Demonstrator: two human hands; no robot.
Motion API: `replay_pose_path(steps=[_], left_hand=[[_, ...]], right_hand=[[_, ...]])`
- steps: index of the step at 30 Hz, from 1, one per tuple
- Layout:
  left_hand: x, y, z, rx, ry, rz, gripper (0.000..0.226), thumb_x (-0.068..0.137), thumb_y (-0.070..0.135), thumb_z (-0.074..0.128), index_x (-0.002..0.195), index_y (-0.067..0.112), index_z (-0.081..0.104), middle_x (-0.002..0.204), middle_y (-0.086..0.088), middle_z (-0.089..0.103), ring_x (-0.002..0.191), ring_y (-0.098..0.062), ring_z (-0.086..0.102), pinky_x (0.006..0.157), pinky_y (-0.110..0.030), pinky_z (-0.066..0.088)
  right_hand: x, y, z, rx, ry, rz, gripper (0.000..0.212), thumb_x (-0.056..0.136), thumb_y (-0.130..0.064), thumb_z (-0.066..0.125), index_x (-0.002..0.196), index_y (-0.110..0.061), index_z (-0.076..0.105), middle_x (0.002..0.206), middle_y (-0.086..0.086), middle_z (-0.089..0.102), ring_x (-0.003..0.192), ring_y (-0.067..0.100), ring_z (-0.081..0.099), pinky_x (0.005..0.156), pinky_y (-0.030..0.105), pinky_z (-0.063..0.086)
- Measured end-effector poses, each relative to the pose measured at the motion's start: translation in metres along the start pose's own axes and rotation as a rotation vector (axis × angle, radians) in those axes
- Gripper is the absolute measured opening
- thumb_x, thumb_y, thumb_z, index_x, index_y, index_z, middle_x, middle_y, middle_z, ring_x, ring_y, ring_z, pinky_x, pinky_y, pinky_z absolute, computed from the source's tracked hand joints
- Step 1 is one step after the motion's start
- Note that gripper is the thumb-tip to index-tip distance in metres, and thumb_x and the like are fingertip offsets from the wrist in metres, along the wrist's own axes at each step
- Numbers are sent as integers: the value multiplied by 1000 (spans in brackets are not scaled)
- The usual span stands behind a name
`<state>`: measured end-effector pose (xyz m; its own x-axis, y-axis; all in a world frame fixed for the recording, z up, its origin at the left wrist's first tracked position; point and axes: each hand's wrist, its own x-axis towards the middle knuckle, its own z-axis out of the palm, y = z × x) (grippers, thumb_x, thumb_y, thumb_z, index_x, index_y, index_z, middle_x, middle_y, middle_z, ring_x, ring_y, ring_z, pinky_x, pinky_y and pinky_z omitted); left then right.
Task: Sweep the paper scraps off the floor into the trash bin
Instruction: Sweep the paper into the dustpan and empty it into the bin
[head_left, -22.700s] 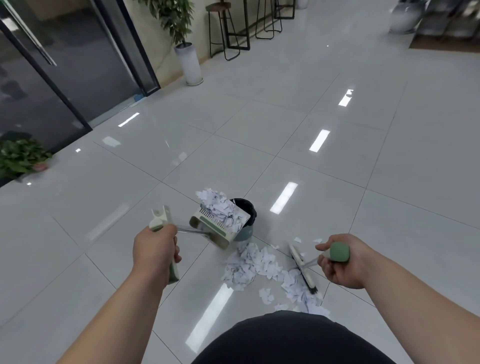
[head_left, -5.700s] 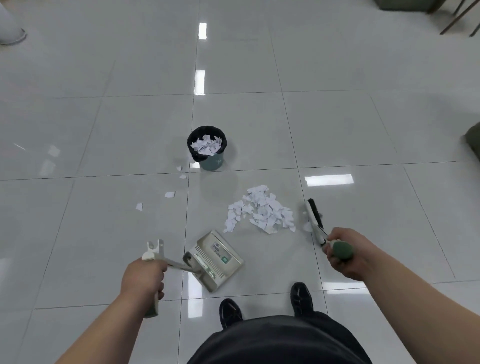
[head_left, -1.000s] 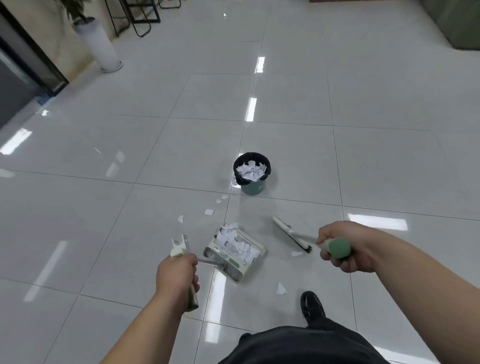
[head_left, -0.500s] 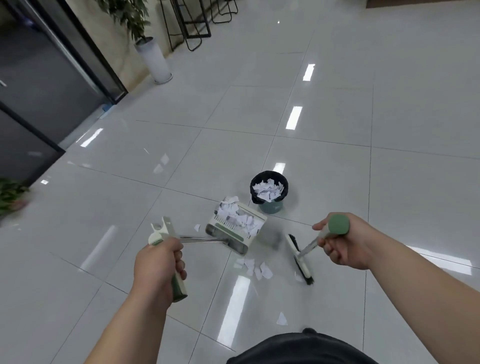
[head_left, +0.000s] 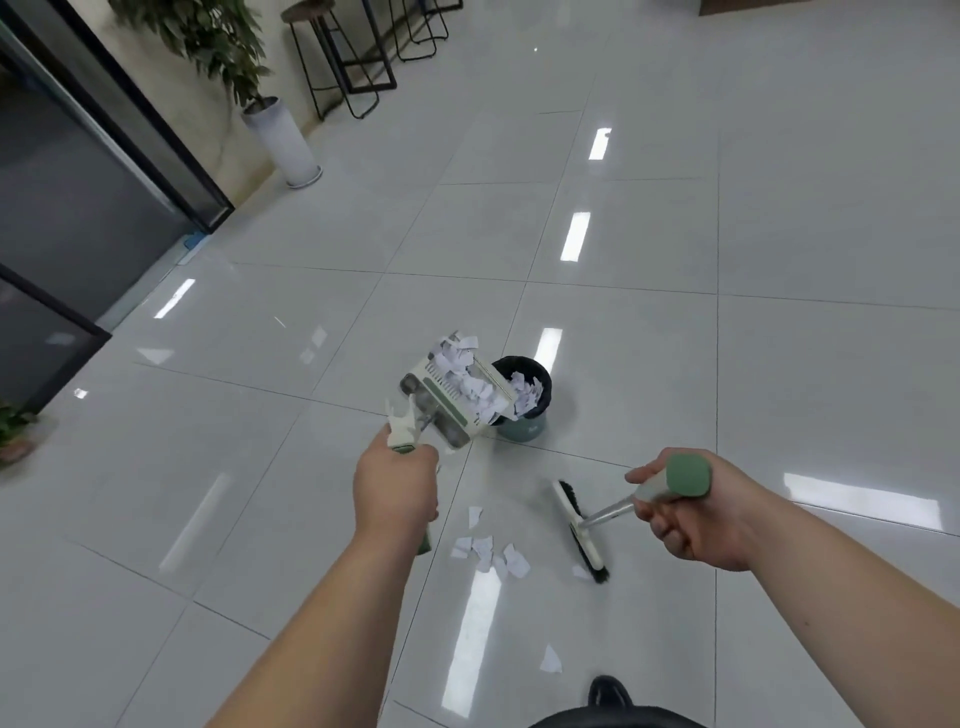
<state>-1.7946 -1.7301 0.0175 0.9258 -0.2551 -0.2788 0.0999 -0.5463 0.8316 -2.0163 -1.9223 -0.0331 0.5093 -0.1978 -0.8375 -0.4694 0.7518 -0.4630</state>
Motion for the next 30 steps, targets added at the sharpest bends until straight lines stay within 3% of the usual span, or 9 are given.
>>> replay_pose_path(steps=[3, 8, 12, 16, 17, 23, 27, 30], left_hand=[[1, -17, 30, 275, -107, 133, 24, 86, 7, 51, 89, 29, 57, 67, 3, 58, 60, -24, 54, 56, -31, 46], [-6, -46, 56, 523, -215, 210, 58, 86, 10, 44, 137, 38, 50, 74, -2, 63, 66, -22, 60, 53, -30, 40], [-9, -52, 64, 648, -274, 232, 67, 87, 15, 45, 149, 38, 37, 78, -1, 65, 68, -24, 65, 58, -35, 51], [-9, -53, 69, 744, -305, 287, 69, 87, 14, 47, 152, 35, 34, 75, 0, 63, 65, -20, 59, 59, -36, 49], [-8, -53, 71, 778, -308, 310, 70, 88, 14, 46, 153, 34, 32, 76, 0, 62, 64, -20, 56, 57, -36, 47], [-6, -52, 80, 949, -355, 407, 71, 96, 18, 44, 161, 34, 19, 80, 2, 57, 70, -24, 54, 57, -34, 43], [-5, -52, 82, 1069, -397, 451, 70, 96, 17, 45, 160, 30, 20, 68, 7, 43, 68, -25, 52, 54, -32, 35], [-2, -58, 82, 1178, -436, 502, 70, 96, 17, 44, 160, 28, 20, 75, 4, 49, 70, -27, 53, 58, -32, 38]], right_hand=[[-5, 1, -13, 26, -5, -5, 38, 66, -25, 66, 102, -17, 60, 71, 11, 54, 53, 21, 44, 48, 23, 31], [-14, -1, -28, 33, 5, -7, 54, 47, -26, 71, 99, -15, 62, 72, 11, 54, 54, 21, 44, 52, 25, 30], [-17, 2, -36, 41, 3, -15, 62, 43, -26, 73, 103, -15, 63, 73, 12, 55, 53, 21, 44, 52, 25, 31], [-20, 4, -42, 36, -26, -9, 85, 16, -28, 87, 97, -15, 65, 73, 11, 56, 54, 22, 44, 50, 24, 32], [-20, 4, -43, 40, -27, -8, 84, 17, -28, 87, 97, -15, 66, 73, 11, 56, 54, 22, 44, 50, 24, 32], [-20, 6, -52, 88, 14, -5, 43, 62, -24, 66, 105, -17, 66, 72, 13, 57, 52, 22, 45, 51, 24, 32], [-19, 8, -57, 96, 30, -2, 39, 68, -24, 63, 106, -16, 67, 73, 13, 56, 52, 22, 44, 51, 25, 32], [-17, 9, -58, 96, 39, 3, 39, 69, -24, 62, 106, -15, 68, 73, 14, 56, 52, 22, 44, 51, 25, 32]])
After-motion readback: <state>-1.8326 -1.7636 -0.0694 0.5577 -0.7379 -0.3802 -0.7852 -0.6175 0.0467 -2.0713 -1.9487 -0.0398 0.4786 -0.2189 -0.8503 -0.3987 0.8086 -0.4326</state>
